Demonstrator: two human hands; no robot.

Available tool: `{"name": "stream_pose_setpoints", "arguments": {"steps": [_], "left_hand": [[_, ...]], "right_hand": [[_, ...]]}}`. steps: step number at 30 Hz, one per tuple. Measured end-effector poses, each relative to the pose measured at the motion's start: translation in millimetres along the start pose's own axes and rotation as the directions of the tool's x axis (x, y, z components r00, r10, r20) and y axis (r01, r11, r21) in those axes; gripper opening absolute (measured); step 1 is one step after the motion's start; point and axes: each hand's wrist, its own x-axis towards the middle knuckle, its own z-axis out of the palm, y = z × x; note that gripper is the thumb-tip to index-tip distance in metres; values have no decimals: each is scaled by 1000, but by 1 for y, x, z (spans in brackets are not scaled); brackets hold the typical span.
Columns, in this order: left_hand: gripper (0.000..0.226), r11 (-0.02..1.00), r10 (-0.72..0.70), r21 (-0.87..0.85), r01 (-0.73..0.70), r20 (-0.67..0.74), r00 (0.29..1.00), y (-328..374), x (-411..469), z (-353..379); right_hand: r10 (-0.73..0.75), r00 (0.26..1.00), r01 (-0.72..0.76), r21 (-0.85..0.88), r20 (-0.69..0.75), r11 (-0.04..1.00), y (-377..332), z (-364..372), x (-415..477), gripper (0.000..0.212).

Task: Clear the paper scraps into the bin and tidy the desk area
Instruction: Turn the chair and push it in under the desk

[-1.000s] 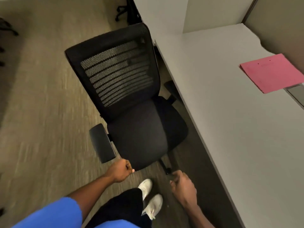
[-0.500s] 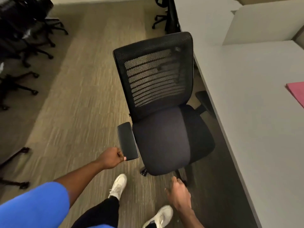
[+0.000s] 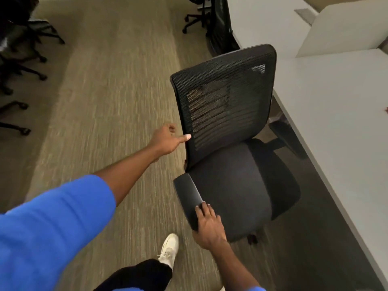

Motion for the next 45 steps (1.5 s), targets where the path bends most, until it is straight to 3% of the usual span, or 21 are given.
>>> {"name": "stream_pose_setpoints", "arguments": {"steps": [2,6,9,20,26,30,32,36,41,45], "left_hand": [[98,994,27,-111,-24,20,999,14,27,-14],[69,936,165,-332,-115,124,979,32,61,-23],[75,907,161,-414,-83,159,974,32,68,-20],[88,901,178,-425,-85,183,967,-2,29,-15],[87,906,197,-409,-112,172,965,-14,-28,-22],[104,885,208,-456,-98,198,958,-20,-68,-40],[113,884,212,-459,-87,230,950,-29,-83,-49],[131,886,171,-462,-40,247,954,-51,-99,-63],[109,880,193,-468,-79,200,961,-51,-96,-84],[87,890,236,-434,-138,180,955,-40,-79,-97]], "right_hand": [[28,999,-28,-10,17,1000,-18,6,11,84],[117,993,-117,25,29,993,-35,16,19,86],[146,989,-146,8,18,989,-35,20,19,82],[255,967,-255,14,23,967,-27,28,-13,75],[328,944,-329,98,27,939,-23,26,-42,74],[417,909,-408,179,-10,895,-26,16,-55,69],[413,909,-390,225,-62,893,-30,7,-60,76],[335,893,-240,314,-299,919,-52,-21,-64,82],[270,769,-55,361,-580,931,-106,-63,-67,95],[251,658,32,359,-710,933,-148,-81,-75,104]]}}
